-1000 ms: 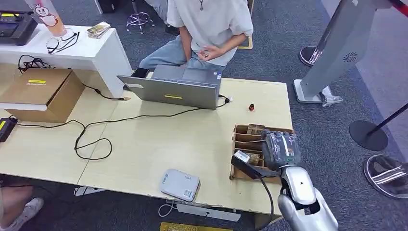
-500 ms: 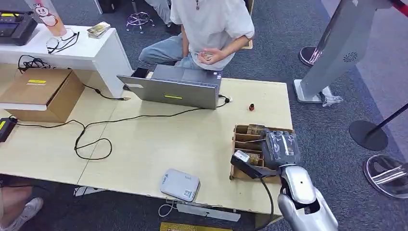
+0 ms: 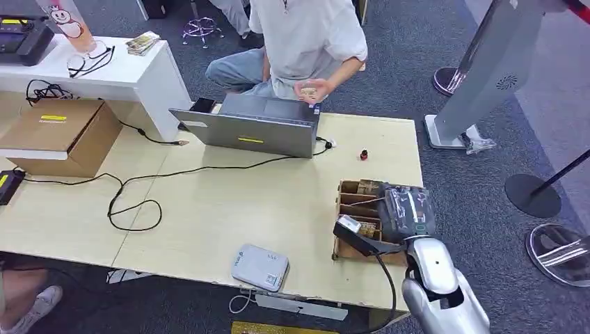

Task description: Pass the card to the sensor for recognition and then transmit it.

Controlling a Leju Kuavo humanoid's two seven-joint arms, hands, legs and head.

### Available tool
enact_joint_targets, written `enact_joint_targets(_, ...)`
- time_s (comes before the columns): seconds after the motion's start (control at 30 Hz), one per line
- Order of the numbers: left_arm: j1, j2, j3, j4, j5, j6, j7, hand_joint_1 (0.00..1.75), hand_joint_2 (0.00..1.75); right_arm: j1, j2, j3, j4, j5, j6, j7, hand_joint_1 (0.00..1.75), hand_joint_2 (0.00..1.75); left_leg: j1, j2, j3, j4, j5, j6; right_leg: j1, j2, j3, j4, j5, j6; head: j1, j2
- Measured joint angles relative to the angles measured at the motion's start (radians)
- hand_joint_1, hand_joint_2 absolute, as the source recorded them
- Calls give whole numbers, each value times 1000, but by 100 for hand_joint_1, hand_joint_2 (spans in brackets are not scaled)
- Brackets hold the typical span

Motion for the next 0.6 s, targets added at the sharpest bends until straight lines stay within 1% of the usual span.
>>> enact_joint_targets(0.6, 0, 0, 0, -1, -3, -2, 0, 0, 0, -10, 0, 0, -32, -1, 0, -1, 175, 175, 0, 0, 0, 0, 0, 0, 0, 0, 0, 0, 0, 0, 0, 0)
